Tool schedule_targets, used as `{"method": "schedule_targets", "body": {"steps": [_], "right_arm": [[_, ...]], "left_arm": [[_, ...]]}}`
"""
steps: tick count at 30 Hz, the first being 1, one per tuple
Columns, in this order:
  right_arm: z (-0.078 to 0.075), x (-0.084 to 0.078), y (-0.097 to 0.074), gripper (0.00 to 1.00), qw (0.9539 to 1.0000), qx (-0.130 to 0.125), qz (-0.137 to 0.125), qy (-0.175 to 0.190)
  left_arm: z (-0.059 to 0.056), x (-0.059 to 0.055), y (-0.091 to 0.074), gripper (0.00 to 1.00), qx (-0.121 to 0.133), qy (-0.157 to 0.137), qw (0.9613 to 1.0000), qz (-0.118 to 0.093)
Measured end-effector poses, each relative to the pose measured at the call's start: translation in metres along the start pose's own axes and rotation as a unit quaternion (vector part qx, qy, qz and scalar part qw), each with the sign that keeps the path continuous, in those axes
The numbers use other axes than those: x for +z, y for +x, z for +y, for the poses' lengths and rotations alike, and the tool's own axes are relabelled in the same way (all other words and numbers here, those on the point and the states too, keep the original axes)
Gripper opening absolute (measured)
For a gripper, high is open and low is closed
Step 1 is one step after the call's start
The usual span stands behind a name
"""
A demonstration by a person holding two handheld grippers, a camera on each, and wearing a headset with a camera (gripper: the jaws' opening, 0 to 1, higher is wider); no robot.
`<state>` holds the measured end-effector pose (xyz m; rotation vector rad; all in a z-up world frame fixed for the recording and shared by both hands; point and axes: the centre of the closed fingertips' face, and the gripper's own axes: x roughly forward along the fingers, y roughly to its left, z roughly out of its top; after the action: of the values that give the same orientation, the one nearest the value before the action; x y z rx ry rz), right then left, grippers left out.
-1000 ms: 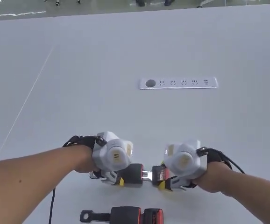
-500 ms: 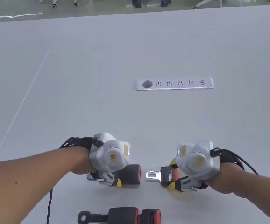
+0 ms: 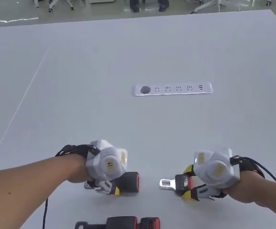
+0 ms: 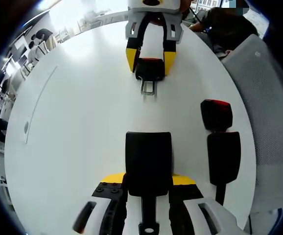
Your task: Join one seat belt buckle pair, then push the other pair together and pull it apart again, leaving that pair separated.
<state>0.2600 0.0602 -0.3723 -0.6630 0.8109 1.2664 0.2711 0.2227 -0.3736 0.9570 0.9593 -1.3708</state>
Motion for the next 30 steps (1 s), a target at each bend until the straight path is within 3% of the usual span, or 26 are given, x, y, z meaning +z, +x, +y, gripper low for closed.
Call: {"method": "schedule_targets", "body": {"steps": [20,30], "right_arm": [[-0.004,-0.031,-0.019,0.37,0.9999,-0.002,0.01,0.008],[-0.003,-0.037,-0.022,0.37,0.9999,-0.004,0.007,0.013]], "left_arm": [[0.0,0.0,0.001,0.33,0.0,0.0,1.0,-0.002],[-0.001,0.0,0.001,0.33,0.001,-0.003,1.0,-0.001]]}}
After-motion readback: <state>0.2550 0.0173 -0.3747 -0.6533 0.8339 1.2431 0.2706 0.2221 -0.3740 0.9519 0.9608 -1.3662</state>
